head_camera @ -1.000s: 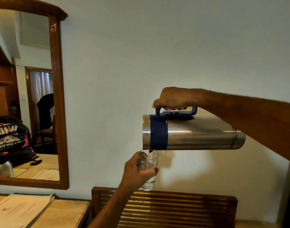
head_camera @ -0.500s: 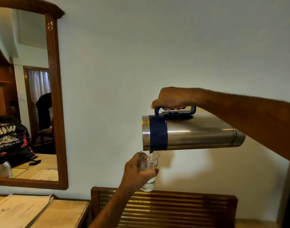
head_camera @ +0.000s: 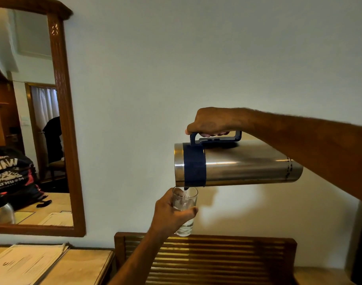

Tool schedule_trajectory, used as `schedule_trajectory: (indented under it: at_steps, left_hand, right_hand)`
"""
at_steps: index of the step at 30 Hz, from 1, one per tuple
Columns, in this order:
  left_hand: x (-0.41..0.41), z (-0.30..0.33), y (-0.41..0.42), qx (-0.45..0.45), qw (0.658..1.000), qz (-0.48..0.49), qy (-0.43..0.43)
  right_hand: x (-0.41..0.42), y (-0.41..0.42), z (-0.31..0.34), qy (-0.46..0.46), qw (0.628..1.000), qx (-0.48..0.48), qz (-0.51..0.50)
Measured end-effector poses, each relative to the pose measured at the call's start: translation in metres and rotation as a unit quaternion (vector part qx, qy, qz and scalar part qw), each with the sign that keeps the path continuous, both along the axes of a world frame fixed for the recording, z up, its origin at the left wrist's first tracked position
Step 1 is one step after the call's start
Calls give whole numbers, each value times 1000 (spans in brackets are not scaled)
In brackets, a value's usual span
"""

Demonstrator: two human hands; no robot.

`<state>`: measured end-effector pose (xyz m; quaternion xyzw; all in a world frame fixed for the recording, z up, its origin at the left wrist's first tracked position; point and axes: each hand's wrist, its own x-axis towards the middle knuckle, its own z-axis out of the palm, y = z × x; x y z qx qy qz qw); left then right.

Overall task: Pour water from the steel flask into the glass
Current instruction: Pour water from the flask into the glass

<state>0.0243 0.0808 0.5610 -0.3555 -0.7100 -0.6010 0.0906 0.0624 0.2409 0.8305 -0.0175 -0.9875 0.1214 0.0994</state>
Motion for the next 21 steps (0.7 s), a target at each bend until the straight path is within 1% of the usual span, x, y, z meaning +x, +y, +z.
schedule_trajectory:
  at_steps: [5, 10, 14, 16, 19, 21]
  left_hand:
    - [1, 1, 1, 2, 1000, -4, -5]
    - [-2, 8, 2, 0, 1000, -12, -7]
    - [-3, 16, 2, 7, 1000, -15, -2]
    - [-2, 17, 2, 8, 1000, -21, -2]
    - [-1, 14, 4, 8, 999, -32, -10]
    - [0, 10, 5, 9, 999, -32, -16]
  right_hand:
    - [2, 3, 0, -6, 1000, 3, -2]
    - [7, 6, 2, 34, 998, 51, 27]
    - [7, 10, 7, 33, 998, 49, 29]
    - [6, 13, 6, 26, 999, 41, 24]
    - [5, 18, 1, -1, 1000, -18, -3]
    - [3, 21, -4, -7, 999, -40, -9]
